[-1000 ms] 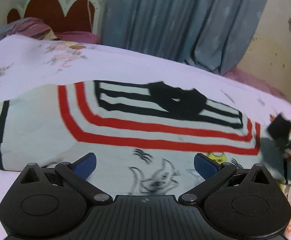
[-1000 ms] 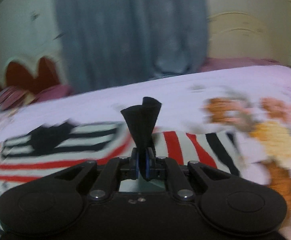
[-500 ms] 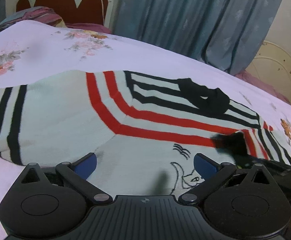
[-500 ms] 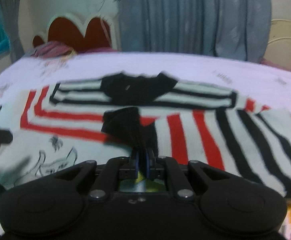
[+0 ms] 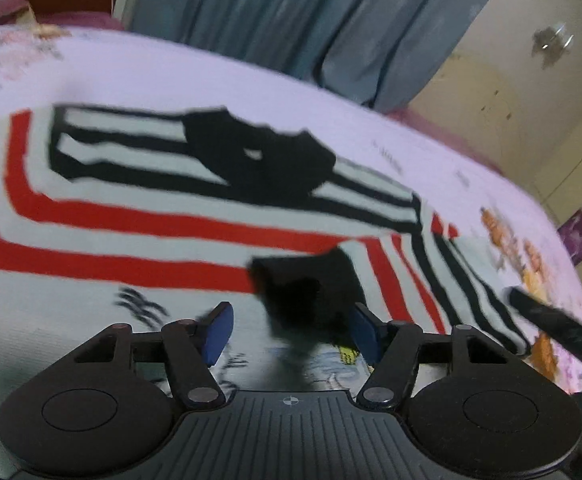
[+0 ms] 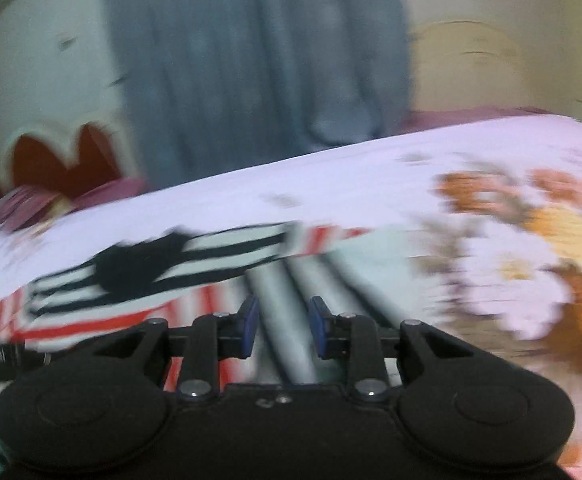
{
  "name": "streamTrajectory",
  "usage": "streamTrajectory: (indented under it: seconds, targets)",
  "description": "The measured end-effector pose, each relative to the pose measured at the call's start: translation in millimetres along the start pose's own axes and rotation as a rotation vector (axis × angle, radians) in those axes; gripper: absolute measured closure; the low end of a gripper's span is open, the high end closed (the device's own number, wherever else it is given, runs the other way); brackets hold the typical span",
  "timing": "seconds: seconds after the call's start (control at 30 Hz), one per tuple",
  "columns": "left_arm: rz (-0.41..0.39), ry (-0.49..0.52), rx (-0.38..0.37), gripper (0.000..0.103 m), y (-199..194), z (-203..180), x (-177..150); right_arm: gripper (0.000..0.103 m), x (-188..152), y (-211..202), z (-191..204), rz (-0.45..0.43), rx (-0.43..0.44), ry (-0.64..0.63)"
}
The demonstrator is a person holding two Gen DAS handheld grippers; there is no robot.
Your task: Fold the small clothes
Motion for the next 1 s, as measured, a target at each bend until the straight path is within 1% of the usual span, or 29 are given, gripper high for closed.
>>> streamTrajectory:
  seconds: [0.07, 0.13, 0.17, 0.2, 0.23, 0.3, 0.4, 0.5, 0.6, 0.7, 0.77, 0.9, 0.97, 1.0]
  targets:
    - [0.009, -0.002, 0.021, 0.039, 10, -7, 0, 0.076, 5, -13, -28, -0.029, -0.065, 0.055]
    - [-0.001, -0.004, 0.023, 0.041, 14, -12, 2, 0.076, 7, -26, -57, -0.048, -0.121, 0.12]
    - [-0.008, -0.003, 0.022, 0.066, 16, -16, 3, 0.076, 6, -29, -68, -0.05, -0.138, 0.154]
    - [-0.01, 0.003, 0.032, 0.085, 19, -16, 4, 0.076, 3, -32, -80, -0.048, -0.147, 0.185]
    - [-0.005, -0.003, 0.025, 0.097, 23, -16, 6, 0.076, 0, -35, -90, -0.045, -0.158, 0.22]
    - [-0.022, -0.028, 0.014, 0.097, 19, -13, 12, 0.076, -6, -37, -101, -0.039, -0.168, 0.266]
    - [-0.089, 0.005, 0.034, 0.097, 3, -8, 25, 0.076, -10, -39, -107, -0.028, -0.165, 0.284]
    - [-0.137, 0.031, 0.074, 0.097, -12, 6, 35, 0.076, -11, -40, -106, -0.02, -0.146, 0.28]
    - [-0.16, 0.033, 0.12, 0.097, -21, 29, 41, 0.076, -11, -33, -98, -0.003, -0.111, 0.271]
    - [-0.16, 0.017, 0.157, 0.097, -23, 54, 40, 0.076, -13, -25, -89, 0.021, -0.071, 0.258]
    - [-0.15, 0.024, 0.178, 0.097, -22, 66, 34, 0.076, -15, -21, -82, 0.037, -0.042, 0.248]
    - [-0.12, 0.042, 0.2, 0.097, -12, 76, 18, 0.076, -24, -9, -64, 0.082, 0.03, 0.208]
    - [-0.126, 0.04, 0.205, 0.097, -10, 78, 15, 0.077, -35, 0, -54, 0.135, 0.063, 0.173]
    - [-0.132, 0.034, 0.208, 0.097, -9, 78, 16, 0.077, -43, 7, -51, 0.177, 0.057, 0.147]
Point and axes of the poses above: each gripper's, at about its wrist camera, not at the fingertips, and y roughly the way its jaws point, z to its left, x to its top, the point moved 9 cm from there along y, roughly the way its jaws point, and after that the axes turned 10 degrees about x, right-handed, at the moved point
